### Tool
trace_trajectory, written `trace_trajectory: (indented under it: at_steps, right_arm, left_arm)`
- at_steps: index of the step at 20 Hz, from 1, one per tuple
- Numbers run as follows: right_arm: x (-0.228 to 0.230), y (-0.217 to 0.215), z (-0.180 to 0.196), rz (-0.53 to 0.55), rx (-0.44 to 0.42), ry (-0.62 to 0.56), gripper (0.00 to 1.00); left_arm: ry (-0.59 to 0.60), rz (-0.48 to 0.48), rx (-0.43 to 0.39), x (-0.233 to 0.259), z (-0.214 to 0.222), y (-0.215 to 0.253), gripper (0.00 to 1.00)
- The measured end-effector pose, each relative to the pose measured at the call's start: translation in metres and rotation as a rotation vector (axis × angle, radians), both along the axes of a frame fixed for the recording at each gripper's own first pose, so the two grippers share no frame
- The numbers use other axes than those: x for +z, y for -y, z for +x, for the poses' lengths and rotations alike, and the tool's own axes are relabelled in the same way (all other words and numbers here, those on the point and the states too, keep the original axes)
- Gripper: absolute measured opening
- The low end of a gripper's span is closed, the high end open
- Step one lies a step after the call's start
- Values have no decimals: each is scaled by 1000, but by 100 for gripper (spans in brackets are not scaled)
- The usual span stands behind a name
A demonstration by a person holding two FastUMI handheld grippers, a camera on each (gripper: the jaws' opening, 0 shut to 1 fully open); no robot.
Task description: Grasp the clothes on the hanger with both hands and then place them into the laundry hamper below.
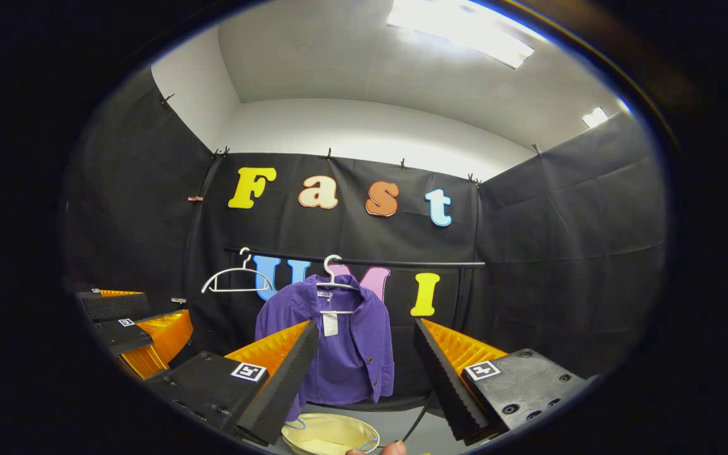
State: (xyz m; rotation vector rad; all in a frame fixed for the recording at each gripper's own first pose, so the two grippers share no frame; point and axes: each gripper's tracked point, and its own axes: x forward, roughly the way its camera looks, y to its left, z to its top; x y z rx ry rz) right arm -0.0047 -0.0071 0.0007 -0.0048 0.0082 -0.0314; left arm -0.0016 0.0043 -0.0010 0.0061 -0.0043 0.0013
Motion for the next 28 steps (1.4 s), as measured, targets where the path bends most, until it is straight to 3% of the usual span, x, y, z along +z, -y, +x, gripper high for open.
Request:
trace_trajectory:
  at_steps: [10,15,22,28]
  right_arm:
    - [2,2,1,-5,-25,0,98]
    - [-2,12,19,-29,-42,-6,98]
    - [-32,22,117,-21,7,-23,98]
    - [-75,45,222,-30,38,-29,98]
  left_arm:
    - [10,7,-2,-1,5,-6,96]
    - [7,16,-8,-6,29,-4,96]
    - [-32,31,-45,-29,125,37,96]
    - [-77,10,0,-64,229,75,97]
